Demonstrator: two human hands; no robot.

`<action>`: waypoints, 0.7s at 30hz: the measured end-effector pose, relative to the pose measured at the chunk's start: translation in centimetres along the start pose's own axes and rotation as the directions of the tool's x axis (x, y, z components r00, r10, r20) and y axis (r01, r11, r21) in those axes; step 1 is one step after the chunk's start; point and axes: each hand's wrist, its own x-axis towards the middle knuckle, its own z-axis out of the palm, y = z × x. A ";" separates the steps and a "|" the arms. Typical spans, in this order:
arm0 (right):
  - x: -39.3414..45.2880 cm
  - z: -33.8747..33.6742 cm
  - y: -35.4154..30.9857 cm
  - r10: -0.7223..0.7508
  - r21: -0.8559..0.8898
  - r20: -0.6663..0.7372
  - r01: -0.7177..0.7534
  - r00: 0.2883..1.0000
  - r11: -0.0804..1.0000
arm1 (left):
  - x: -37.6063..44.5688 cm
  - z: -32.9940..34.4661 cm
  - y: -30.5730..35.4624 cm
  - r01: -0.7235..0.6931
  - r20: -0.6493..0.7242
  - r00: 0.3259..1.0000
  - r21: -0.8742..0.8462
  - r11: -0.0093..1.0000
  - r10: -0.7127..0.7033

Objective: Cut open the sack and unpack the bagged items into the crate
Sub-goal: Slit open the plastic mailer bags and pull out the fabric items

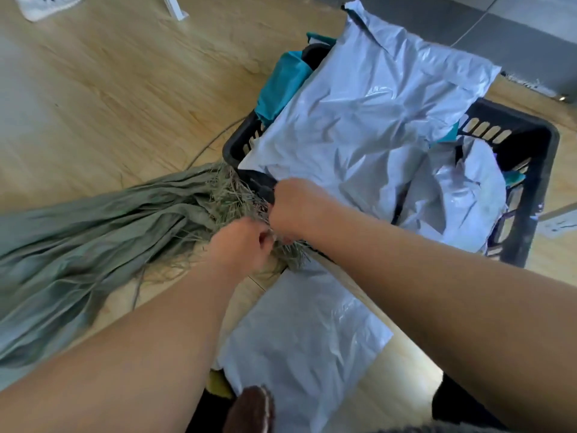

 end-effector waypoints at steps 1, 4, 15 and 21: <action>0.0 2.0 0.5 0.035 0.041 0.074 -0.038 0.997 0.998 | -0.7 1.2 -0.3 0.019 0.182 0.983 0.066 0.998 -0.030; -0.6 7.1 2.2 0.153 0.035 0.319 -0.173 0.935 0.984 | -2.3 4.9 -0.8 -0.009 0.612 0.786 0.151 0.988 -0.086; 0.3 9.3 3.9 0.256 0.028 0.354 -0.284 0.899 0.959 | -2.4 11.4 -2.8 0.425 0.851 0.447 0.069 0.903 -0.275; 0.1 10.1 4.1 0.260 0.038 0.370 -0.294 0.892 0.955 | -1.9 12.1 -2.6 0.498 0.874 0.408 0.028 0.867 -0.263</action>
